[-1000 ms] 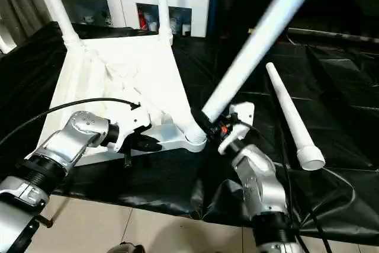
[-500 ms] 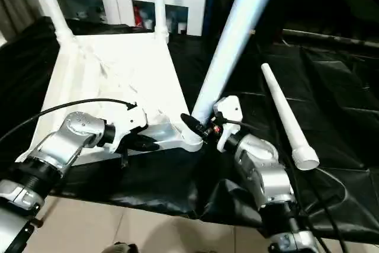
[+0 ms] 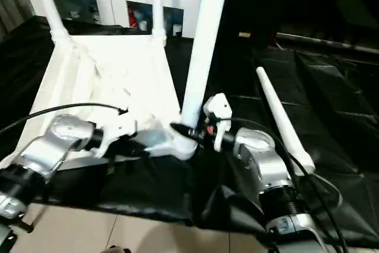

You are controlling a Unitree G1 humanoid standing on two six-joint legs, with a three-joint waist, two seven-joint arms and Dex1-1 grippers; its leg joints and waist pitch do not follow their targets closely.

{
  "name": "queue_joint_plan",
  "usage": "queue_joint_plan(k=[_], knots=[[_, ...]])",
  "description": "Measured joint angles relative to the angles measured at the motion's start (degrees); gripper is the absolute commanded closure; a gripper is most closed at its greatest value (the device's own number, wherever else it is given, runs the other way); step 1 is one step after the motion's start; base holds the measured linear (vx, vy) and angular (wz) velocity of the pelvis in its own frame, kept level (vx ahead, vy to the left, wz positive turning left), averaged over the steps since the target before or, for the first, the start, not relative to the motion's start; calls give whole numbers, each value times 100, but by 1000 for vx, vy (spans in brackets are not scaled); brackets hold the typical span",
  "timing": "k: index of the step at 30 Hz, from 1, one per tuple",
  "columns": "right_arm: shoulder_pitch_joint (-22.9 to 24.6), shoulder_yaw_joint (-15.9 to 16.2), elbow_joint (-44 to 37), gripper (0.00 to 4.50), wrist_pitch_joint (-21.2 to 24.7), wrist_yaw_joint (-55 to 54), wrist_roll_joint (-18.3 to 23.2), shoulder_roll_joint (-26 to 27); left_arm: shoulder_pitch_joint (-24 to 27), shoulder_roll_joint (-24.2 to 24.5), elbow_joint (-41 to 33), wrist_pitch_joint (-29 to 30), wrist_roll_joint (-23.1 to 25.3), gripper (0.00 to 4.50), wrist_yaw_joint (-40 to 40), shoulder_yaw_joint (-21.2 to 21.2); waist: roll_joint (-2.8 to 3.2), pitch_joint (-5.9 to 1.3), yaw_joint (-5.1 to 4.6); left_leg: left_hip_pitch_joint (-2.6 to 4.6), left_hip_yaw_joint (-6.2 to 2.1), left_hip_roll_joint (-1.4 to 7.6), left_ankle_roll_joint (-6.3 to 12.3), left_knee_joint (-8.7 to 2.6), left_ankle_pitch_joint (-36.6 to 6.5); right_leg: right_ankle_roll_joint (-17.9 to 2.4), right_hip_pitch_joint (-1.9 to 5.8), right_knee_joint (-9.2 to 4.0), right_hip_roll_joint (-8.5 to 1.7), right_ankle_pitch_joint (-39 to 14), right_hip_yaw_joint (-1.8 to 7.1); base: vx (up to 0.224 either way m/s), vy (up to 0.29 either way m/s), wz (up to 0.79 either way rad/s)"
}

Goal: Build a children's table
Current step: Insert table leg to table base

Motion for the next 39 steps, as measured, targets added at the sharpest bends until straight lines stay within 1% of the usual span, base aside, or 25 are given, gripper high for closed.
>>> queue_joint_plan(k=[5,8,12,17,19,22,24,27,28,30,31,32,33,34,35,36,37,38,39], knots=[[74,30,-11,262,-165,335,32,-58,1,85,-2,-167,0,450,-185,-26,4,-2,25,1,0,6,-5,-8,-5,10,2,0,2,-8,-8,0,0,0],[112,99,-35,262,-222,511,42,-119,1,117,-2,-199,0,450,-299,-67,5,-2,31,15,0,8,-5,-2,-5,10,18,0,2,-7,-8,0,0,0],[130,141,-10,262,-303,552,41,-111,13,151,-1,-206,3,450,-363,-78,5,-2,24,39,0,7,-6,0,-5,10,34,1,2,-7,-5,0,0,0],[84,122,200,262,-428,499,41,20,49,192,0,-206,5,450,-363,-63,5,-1,-11,83,-1,7,-6,-8,-5,41,67,0,3,-26,-4,0,0,0],[81,115,233,262,-455,466,41,47,51,192,5,-205,7,450,-360,-54,5,-1,-15,88,-1,7,-6,-8,-5,44,70,0,3,-28,-3,0,0,0],[-20,76,412,262,-528,175,41,181,55,147,88,-189,15,450,-275,-9,4,-2,-32,102,-3,7,-6,-9,-6,44,73,0,3,-28,-3,0,0,0],[-132,53,648,262,-581,-254,37,319,31,62,216,-120,52,450,-72,66,9,1,-66,110,-10,6,-7,-8,-6,44,71,-2,3,-28,-5,0,0,0],[-319,-7,989,262,-610,-1059,-51,464,-45,-159,437,3,156,450,337,160,21,10,-162,122,-40,-3,-7,-5,-6,48,68,-37,1,-31,-21,0,0,0],[-355,-53,1105,262,-655,-1305,-78,528,-75,-255,506,41,186,450,484,164,35,19,-179,132,-64,-2,-7,-6,-6,48,66,-71,1,-31,-46,-61,20,-7],[-449,-128,1318,262,-776,-1884,-211,650,-223,-501,759,156,255,450,865,165,74,43,-206,148,-145,-2,-10,-11,-8,49,112,-158,-7,-32,-142,-61,30,-11],[-556,-189,1476,262,-799,-2270,-299,745,-326,-645,896,232,309,450,1104,166,96,58,-209,147,-170,-1,-10,-13,-9,49,123,-199,-7,-32,-176,-55,36,-14],[-659,-239,1616,262,-823,-2683,-392,811,-450,-842,1067,361,339,450,1390,172,137,84,-215,147,-200,4,-10,-25,-9,46,156,-261,-21,-35,-253,-72,35,-8],[-759,-282,1750,262,-855,-3064,-440,872,-541,-1051,1199,504,348,450,1685,210,194,118,-219,152,-229,13,-10,-46,-9,30,215,-317,-19,-45,-315,-72,35,-8],[-885,-395,1966,262,-919,-3546,-500,973,-677,-1331,1412,710,348,450,2054,295,214,133,-204,146,-223,15,-10,-71,-9,-57,229,-274,-23,-134,-329,-133,25,-1],[-989,-480,2124,262,-956,-3897,-517,1008,-775,-1539,1549,849,345,450,2336,346,221,150,-162,107,-181,13,-10,-95,-9,-196,203,-49,-25,-307,-322,-108,-32,20],[-1040,-603,2253,262,-1018,-4252,-539,1027,-921,-1846,1723,1022,358,450,2664,355,117,134,-39,123,74,30,-10,-130,-8,-316,170,400,-42,-540,-160,-108,-32,20],[-1146,-666,2382,262,-1042,-4490,-545,1069,-969,-1958,1785,1080,350,450,2849,390,-46,90,7,171,218,10,-12,-137,-12,-29,142,497,-32,-629,38,66,-122,24],[-1237,-682,2480,262,-1060,-4682,-562,1089,-1000,-2061,1867,1106,310,450,2990,443,-36,114,37,174,136,-6,-33,103,-208,30,95,486,-35,-612,77,153,-63,-30],[-1342,-743,2646,262,-1085,-4944,-559,1158,-1025,-2210,2036,1131,249,450,3183,538,95,73,138,207,-219,-57,38,356,-340,34,117,472,-27,-609,6,153,-63,-30]])
